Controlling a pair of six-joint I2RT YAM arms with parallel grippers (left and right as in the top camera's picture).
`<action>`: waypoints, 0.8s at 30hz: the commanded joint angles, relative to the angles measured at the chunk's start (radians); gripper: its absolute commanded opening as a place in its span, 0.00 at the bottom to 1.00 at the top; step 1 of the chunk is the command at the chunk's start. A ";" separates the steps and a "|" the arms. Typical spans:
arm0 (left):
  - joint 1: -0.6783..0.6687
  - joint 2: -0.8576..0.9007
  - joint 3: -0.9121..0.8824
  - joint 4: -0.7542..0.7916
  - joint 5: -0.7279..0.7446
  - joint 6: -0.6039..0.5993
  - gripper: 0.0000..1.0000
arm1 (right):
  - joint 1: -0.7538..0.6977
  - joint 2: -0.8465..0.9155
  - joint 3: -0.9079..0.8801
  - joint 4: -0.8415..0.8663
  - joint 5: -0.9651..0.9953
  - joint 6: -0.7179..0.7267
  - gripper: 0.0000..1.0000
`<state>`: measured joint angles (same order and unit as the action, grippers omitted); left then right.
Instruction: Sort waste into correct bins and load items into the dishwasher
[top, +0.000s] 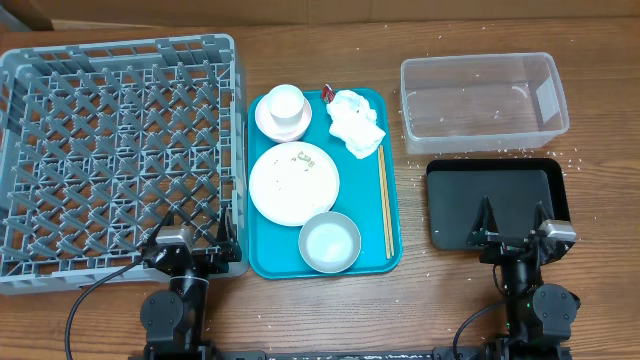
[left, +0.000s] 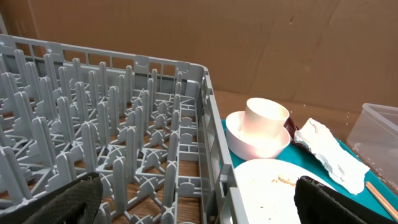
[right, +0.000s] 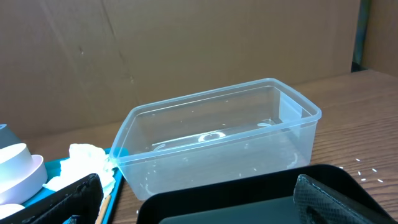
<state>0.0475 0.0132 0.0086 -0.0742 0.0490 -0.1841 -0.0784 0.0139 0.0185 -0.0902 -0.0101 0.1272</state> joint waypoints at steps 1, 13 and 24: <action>0.005 -0.008 -0.004 0.000 -0.001 -0.010 1.00 | -0.003 -0.011 -0.011 0.006 0.009 -0.001 1.00; 0.005 -0.008 -0.004 0.000 -0.001 -0.010 1.00 | -0.003 -0.011 -0.011 0.006 0.009 -0.001 1.00; 0.002 -0.008 -0.004 0.124 0.545 -0.872 1.00 | -0.003 -0.011 -0.011 0.006 0.009 -0.001 1.00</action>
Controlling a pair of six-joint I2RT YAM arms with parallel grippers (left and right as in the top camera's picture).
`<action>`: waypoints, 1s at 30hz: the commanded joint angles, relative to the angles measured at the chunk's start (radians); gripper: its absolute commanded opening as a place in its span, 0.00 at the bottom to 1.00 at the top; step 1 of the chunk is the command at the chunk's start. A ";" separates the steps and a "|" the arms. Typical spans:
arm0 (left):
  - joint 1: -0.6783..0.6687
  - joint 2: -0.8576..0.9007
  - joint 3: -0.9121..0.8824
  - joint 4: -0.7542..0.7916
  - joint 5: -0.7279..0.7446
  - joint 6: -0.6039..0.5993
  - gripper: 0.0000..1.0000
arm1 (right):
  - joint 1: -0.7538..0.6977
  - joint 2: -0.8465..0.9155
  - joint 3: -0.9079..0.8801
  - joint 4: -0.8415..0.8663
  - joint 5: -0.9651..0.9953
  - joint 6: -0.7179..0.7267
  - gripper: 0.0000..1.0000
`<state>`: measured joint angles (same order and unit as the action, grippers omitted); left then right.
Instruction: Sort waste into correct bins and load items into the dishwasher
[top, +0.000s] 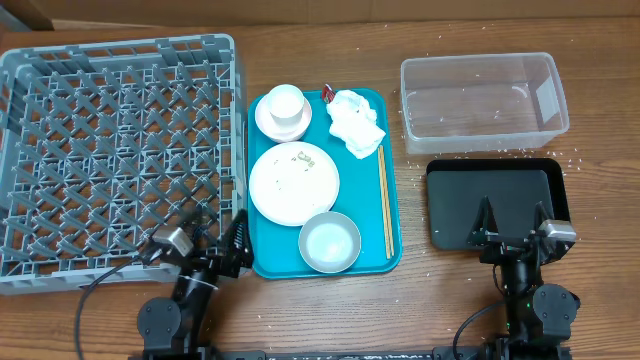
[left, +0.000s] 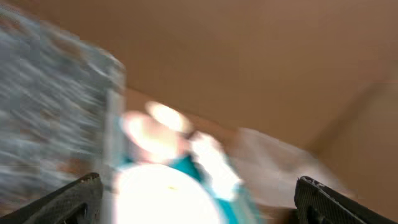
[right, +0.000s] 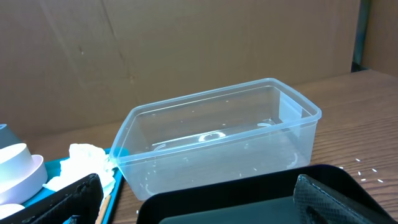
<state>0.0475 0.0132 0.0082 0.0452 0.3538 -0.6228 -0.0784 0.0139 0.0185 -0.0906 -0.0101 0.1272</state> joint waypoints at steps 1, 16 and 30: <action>0.002 -0.008 -0.003 0.015 0.246 -0.490 1.00 | -0.003 -0.011 -0.011 0.006 0.009 -0.001 1.00; 0.005 0.005 0.247 0.077 0.310 -0.095 1.00 | -0.003 -0.011 -0.010 0.006 0.009 -0.001 1.00; 0.004 0.692 1.075 -0.963 0.144 0.372 1.00 | -0.003 -0.011 -0.011 0.006 0.009 -0.001 1.00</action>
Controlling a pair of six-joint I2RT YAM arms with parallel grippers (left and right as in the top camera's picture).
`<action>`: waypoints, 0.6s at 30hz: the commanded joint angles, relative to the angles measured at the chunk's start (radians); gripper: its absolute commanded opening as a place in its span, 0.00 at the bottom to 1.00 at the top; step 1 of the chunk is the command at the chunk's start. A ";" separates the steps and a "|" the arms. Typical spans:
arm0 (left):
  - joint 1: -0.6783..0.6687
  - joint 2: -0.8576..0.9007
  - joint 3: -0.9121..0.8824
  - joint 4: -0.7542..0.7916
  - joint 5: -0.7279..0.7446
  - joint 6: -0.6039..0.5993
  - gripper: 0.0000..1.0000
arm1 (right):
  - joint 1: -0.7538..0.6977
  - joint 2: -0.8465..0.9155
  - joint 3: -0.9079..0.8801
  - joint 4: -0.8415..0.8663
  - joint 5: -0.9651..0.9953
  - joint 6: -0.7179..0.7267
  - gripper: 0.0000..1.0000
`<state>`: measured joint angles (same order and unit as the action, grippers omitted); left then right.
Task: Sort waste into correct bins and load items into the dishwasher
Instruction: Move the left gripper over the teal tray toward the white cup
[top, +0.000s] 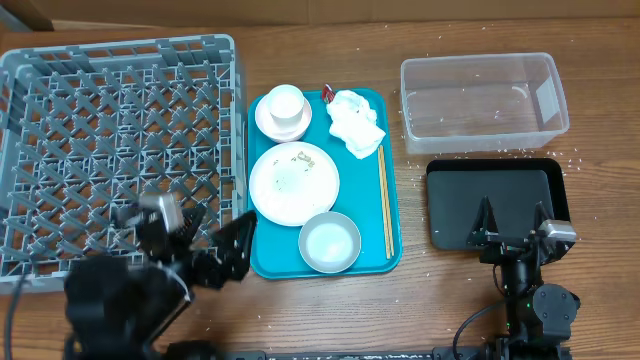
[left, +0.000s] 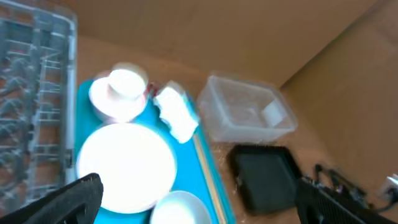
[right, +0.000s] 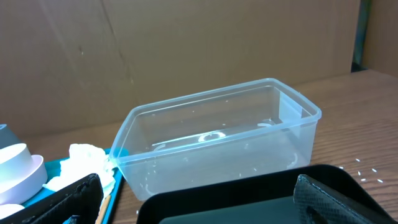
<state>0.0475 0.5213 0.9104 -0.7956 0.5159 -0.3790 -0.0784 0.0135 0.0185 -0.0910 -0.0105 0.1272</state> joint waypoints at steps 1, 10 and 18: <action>0.004 0.236 0.218 -0.156 -0.006 0.125 1.00 | -0.003 -0.011 -0.010 0.006 0.009 -0.001 1.00; -0.091 0.544 0.540 -0.379 -0.056 0.251 1.00 | -0.003 -0.011 -0.011 0.006 0.009 -0.001 1.00; -0.256 0.761 0.707 -0.535 -0.313 0.237 1.00 | -0.003 -0.011 -0.011 0.006 0.009 -0.001 1.00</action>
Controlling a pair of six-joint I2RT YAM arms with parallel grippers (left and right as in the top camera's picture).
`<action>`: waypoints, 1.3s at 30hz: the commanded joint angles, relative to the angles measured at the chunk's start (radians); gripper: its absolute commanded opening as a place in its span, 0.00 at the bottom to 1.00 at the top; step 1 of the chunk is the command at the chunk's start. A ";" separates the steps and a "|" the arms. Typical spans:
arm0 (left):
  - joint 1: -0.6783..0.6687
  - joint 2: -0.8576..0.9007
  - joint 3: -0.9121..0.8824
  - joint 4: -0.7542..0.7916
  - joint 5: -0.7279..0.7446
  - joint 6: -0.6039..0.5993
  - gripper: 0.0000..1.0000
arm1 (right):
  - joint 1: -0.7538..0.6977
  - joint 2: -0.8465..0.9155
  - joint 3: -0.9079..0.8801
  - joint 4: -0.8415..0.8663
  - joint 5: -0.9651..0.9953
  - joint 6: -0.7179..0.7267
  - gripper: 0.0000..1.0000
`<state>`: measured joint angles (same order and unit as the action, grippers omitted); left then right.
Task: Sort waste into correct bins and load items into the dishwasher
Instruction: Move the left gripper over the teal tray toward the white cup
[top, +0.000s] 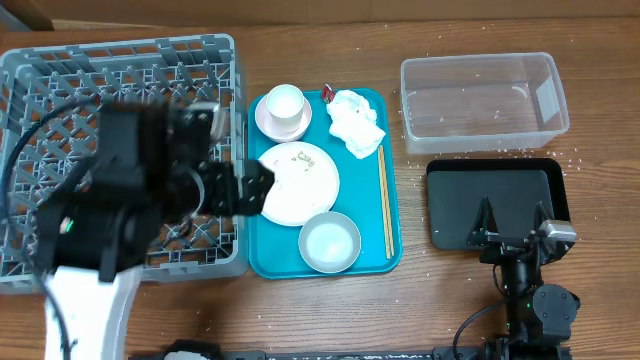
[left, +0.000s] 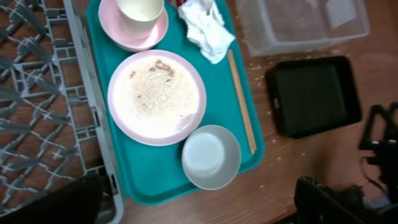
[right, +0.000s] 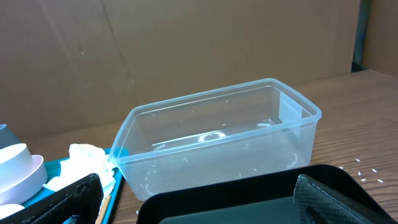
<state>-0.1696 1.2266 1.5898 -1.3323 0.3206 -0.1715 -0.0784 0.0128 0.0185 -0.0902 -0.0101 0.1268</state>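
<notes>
A teal tray holds a dirty pink plate, a white bowl, a cup on a saucer, a crumpled napkin, a red wrapper and chopsticks. The grey dish rack stands to its left. My left gripper hangs high over the rack's right edge, open and empty, and its wrist view looks down on the plate and bowl. The right gripper rests open at the front right.
A clear plastic bin stands at the back right, with a black bin in front of it. Small white crumbs are scattered on the wood around both bins. The raised left arm hides part of the rack.
My left arm was low near the rack's front right corner and is now higher and farther back, over the rack's right edge. Its camera now looks straight down on the tray. The right arm is unchanged.
Both grippers first rested open at the table's front edge, the left one facing the rack. Then the left wrist had turned toward the tray, its view blurred. Later it was lifted and tilted, and now it hangs high over the rack and tray, empty.
</notes>
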 joint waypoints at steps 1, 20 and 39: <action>-0.044 0.069 0.028 0.009 -0.114 0.025 1.00 | -0.003 -0.010 -0.011 0.006 0.009 -0.001 1.00; -0.406 0.283 0.028 0.056 -0.504 -0.264 1.00 | -0.003 -0.010 -0.010 0.006 0.009 -0.001 1.00; -0.499 0.414 0.027 0.237 -0.435 -0.214 0.90 | -0.003 -0.010 -0.011 0.006 0.009 -0.001 1.00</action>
<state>-0.6662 1.6138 1.5970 -1.1316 -0.1951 -0.4290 -0.0784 0.0128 0.0185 -0.0902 -0.0101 0.1272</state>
